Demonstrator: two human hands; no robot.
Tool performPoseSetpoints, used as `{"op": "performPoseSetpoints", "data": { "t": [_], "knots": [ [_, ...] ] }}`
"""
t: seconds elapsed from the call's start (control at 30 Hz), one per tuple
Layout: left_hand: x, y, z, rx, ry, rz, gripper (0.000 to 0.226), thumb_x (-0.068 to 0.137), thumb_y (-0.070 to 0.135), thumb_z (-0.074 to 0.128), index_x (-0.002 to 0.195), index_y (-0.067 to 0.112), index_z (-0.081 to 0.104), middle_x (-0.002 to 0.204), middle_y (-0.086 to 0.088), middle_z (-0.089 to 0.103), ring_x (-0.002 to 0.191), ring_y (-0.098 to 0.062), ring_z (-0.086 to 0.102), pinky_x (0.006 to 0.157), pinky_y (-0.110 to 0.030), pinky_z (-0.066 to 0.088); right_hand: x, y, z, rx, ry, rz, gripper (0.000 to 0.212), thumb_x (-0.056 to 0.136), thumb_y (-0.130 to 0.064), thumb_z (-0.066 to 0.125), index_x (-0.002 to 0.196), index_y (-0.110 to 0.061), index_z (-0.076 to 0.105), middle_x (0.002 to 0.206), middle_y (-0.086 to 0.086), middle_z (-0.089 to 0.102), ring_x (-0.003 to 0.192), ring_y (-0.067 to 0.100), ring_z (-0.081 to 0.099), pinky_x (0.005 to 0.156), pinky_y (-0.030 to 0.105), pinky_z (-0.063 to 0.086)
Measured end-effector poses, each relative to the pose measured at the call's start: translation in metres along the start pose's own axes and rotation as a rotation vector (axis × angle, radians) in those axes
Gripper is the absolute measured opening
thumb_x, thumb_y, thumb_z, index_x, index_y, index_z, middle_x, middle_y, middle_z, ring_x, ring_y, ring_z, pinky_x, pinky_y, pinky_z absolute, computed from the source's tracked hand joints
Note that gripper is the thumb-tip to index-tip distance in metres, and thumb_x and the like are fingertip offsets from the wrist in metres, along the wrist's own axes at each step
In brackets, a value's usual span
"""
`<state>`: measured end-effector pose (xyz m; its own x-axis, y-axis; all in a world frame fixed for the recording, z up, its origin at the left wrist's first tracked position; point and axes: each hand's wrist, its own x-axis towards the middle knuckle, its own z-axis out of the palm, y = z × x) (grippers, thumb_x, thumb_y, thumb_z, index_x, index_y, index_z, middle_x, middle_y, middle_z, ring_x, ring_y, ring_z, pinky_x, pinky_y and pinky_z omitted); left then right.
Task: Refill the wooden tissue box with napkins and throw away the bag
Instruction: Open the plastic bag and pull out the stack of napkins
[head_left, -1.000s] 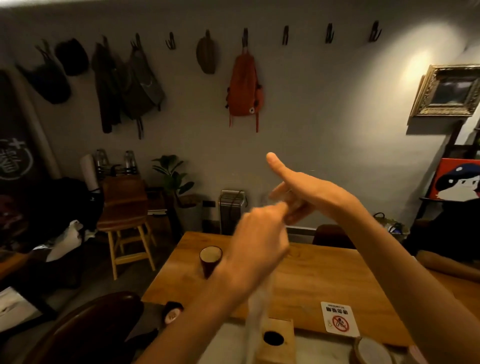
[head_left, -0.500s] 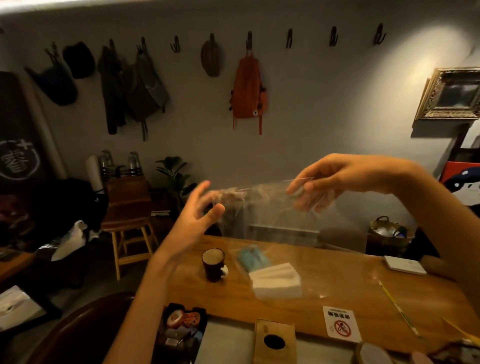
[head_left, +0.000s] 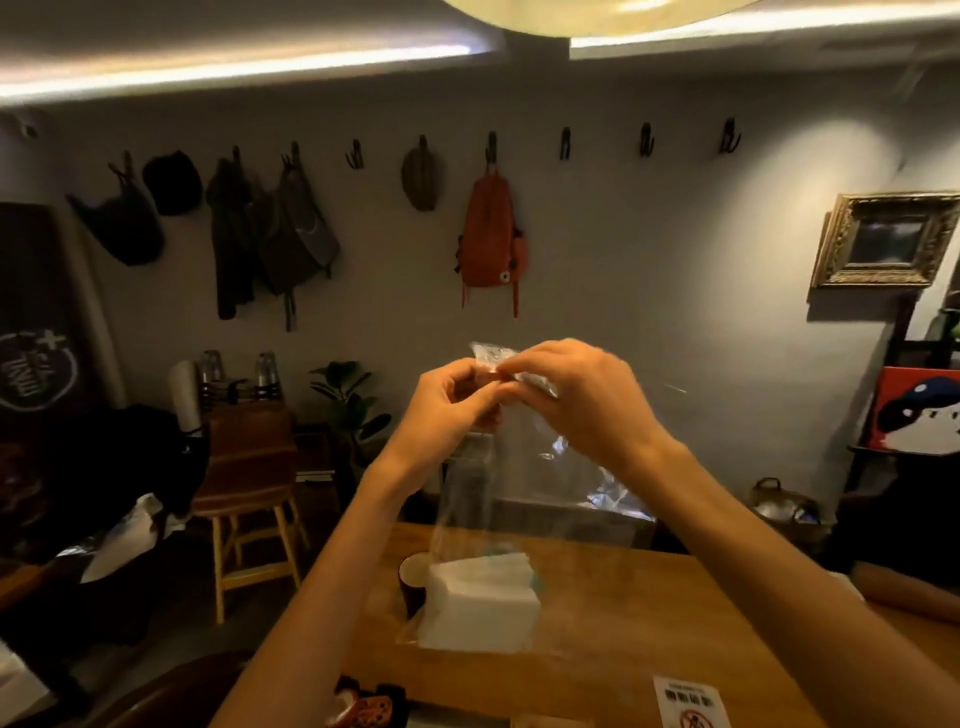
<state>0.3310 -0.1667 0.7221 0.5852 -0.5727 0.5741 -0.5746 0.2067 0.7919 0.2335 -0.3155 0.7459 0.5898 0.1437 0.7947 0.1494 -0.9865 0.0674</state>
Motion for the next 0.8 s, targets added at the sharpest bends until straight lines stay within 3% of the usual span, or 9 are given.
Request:
{"op": "performPoseSetpoints", "data": {
  "t": [0.1, 0.23, 0.3, 0.4, 0.5, 0.63, 0.73, 0.8],
  "knots": [
    [-0.005, 0.004, -0.019, 0.087, 0.009, 0.030, 0.014, 0.094, 0.012, 0.061, 0.105, 0.006, 0.067, 0.092, -0.016, 0.070, 0.083, -0.026, 0.068, 0.078, -0.031, 0.059, 0.013, -0.011, 0.018, -0.034, 0.058, -0.072, 0.026, 0.088, -0.040, 0.065, 0.103, -0.021, 0.072, 0.097, 0.000, 0.075, 0.083, 0.018, 0.070, 0.059, 0.032, 0.058],
    [-0.011, 0.008, -0.039, 0.159, -0.033, 0.030, 0.020, 0.094, 0.005, 0.059, 0.113, 0.007, 0.066, 0.104, -0.007, 0.071, 0.099, -0.019, 0.068, 0.088, -0.030, 0.057, 0.025, -0.020, 0.029, -0.056, 0.152, -0.145, 0.030, 0.092, -0.039, 0.054, 0.099, -0.016, 0.072, 0.090, 0.004, 0.075, 0.074, 0.021, 0.070, 0.053, 0.035, 0.057],
    [-0.010, 0.010, -0.042, 0.175, -0.011, 0.057, 0.021, 0.094, 0.007, 0.060, 0.114, 0.006, 0.067, 0.106, -0.008, 0.071, 0.101, -0.020, 0.067, 0.088, -0.029, 0.057, 0.027, -0.023, 0.033, -0.092, 0.191, -0.175, 0.035, 0.094, -0.040, 0.048, 0.097, -0.015, 0.072, 0.086, 0.004, 0.075, 0.071, 0.022, 0.070, 0.050, 0.036, 0.056],
    [-0.006, 0.011, -0.043, 0.184, 0.039, 0.109, 0.018, 0.094, 0.010, 0.061, 0.109, 0.004, 0.069, 0.101, -0.009, 0.071, 0.095, -0.023, 0.068, 0.084, -0.030, 0.057, 0.030, -0.023, 0.035, -0.125, 0.210, -0.191, 0.028, 0.094, -0.036, 0.054, 0.094, -0.014, 0.071, 0.083, 0.003, 0.074, 0.067, 0.021, 0.069, 0.047, 0.033, 0.053],
    [-0.003, 0.009, -0.039, 0.157, 0.069, 0.132, 0.015, 0.093, 0.003, 0.060, 0.103, 0.002, 0.071, 0.093, -0.011, 0.070, 0.087, -0.025, 0.067, 0.077, -0.029, 0.056, 0.033, -0.020, 0.026, -0.036, 0.198, -0.153, 0.019, 0.090, -0.034, 0.065, 0.092, -0.016, 0.072, 0.082, 0.001, 0.074, 0.066, 0.019, 0.069, 0.051, 0.034, 0.055],
    [-0.005, 0.007, -0.028, 0.171, 0.078, 0.138, 0.017, 0.092, -0.003, 0.059, 0.102, 0.005, 0.072, 0.090, -0.006, 0.072, 0.083, -0.013, 0.067, 0.073, -0.021, 0.054, 0.032, -0.013, 0.013, 0.120, 0.111, -0.067, 0.017, 0.088, -0.036, 0.066, 0.091, -0.020, 0.072, 0.081, -0.003, 0.074, 0.068, 0.014, 0.068, 0.059, 0.037, 0.058],
    [-0.006, 0.006, -0.025, 0.128, 0.084, 0.080, 0.018, 0.092, -0.003, 0.060, 0.103, 0.004, 0.073, 0.092, -0.008, 0.073, 0.086, -0.017, 0.070, 0.075, -0.024, 0.056, 0.037, 0.008, 0.002, 0.047, 0.171, 0.030, 0.016, 0.088, -0.035, 0.062, 0.087, -0.021, 0.070, 0.081, -0.001, 0.073, 0.069, 0.018, 0.067, 0.061, 0.042, 0.057],
    [-0.006, 0.007, -0.022, 0.119, 0.080, 0.055, 0.017, 0.093, -0.001, 0.060, 0.105, 0.003, 0.071, 0.086, -0.008, 0.072, 0.077, -0.011, 0.069, 0.071, -0.021, 0.055, 0.044, 0.024, -0.010, 0.051, 0.203, 0.110, 0.016, 0.089, -0.037, 0.063, 0.090, -0.023, 0.071, 0.084, -0.002, 0.074, 0.071, 0.015, 0.067, 0.064, 0.041, 0.057]
  ]
}}
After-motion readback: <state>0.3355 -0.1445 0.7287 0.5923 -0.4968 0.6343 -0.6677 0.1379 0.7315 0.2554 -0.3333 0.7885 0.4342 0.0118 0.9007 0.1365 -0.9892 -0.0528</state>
